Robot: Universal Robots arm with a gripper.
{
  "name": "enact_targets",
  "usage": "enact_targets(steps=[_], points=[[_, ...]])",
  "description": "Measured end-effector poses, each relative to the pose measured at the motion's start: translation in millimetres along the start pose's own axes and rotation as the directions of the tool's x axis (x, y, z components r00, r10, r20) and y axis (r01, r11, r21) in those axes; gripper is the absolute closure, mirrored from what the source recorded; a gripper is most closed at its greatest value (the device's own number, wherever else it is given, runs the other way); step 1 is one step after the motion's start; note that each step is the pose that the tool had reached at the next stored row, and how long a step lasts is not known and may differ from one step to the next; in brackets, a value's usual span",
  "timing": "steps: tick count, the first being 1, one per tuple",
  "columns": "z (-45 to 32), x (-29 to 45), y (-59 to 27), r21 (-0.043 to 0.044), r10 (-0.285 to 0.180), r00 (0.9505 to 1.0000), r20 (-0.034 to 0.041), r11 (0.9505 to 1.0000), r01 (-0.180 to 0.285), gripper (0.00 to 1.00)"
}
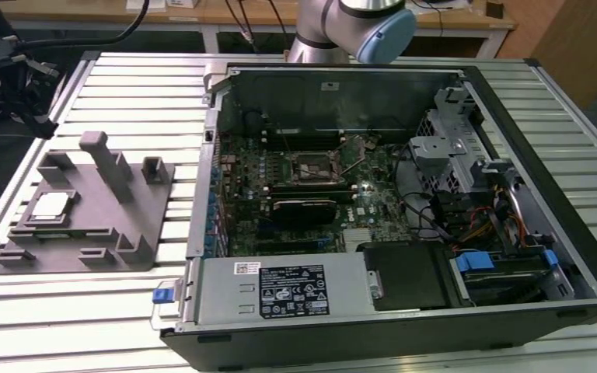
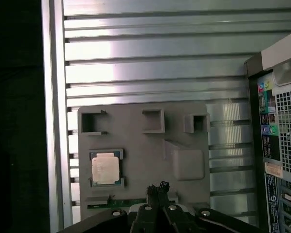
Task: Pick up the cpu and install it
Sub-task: 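Reach for the cpu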
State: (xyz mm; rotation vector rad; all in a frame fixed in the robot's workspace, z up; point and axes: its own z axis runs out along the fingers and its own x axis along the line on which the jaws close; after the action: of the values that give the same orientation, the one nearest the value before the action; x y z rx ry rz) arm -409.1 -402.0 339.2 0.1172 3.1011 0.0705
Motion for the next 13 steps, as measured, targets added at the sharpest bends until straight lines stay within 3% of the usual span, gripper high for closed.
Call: enact_targets(steps=[13], points=[[21.4,17.5,-2.3,0.0004,0.000,1.0000,-0.0001,1.0000,0.000,0.89]])
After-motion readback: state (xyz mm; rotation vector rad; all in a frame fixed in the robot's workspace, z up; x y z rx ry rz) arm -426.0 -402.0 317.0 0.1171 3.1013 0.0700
